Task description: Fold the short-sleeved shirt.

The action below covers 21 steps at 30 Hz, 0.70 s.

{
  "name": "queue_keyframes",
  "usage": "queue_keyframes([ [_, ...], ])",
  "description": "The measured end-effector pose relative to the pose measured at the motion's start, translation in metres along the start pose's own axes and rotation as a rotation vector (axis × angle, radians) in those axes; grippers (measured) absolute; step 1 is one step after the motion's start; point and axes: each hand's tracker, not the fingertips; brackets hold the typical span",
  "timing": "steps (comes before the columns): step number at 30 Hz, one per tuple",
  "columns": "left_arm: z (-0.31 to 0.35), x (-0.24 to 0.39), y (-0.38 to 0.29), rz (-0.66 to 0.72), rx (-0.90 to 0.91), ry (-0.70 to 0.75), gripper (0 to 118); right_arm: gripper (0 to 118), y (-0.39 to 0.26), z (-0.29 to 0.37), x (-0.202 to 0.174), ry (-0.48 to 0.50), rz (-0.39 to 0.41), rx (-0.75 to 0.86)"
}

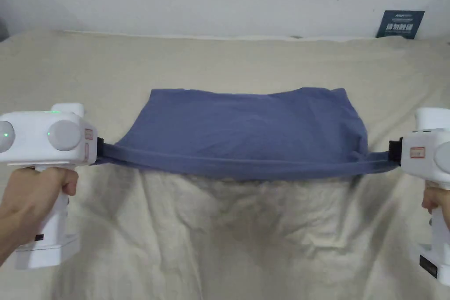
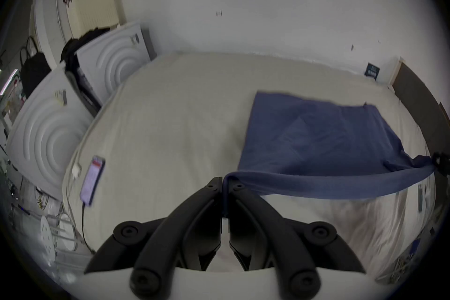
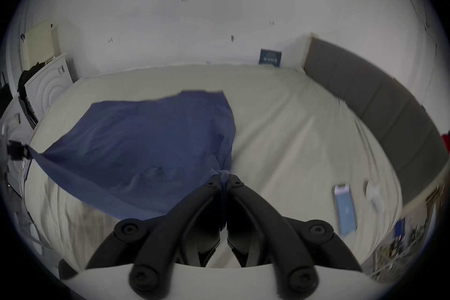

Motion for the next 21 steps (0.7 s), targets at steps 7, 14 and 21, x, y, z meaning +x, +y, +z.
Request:
queue_keyframes([
  [7,0.026,-0.015,-0.102,-0.002,-0.052,-0.024,3,4,-0.104,0.036,0.026,0.029,-0.106,-0.072],
  [14,0.048,-0.029,-0.155,0.021,-0.061,-0.048,3,4,-0.147,0.059,0.039,0.044,-0.104,-0.1],
  [21,0.046,-0.036,-0.171,0.082,-0.093,-0.088,7,13,-0.164,0.056,0.045,0.03,-0.089,-0.12],
])
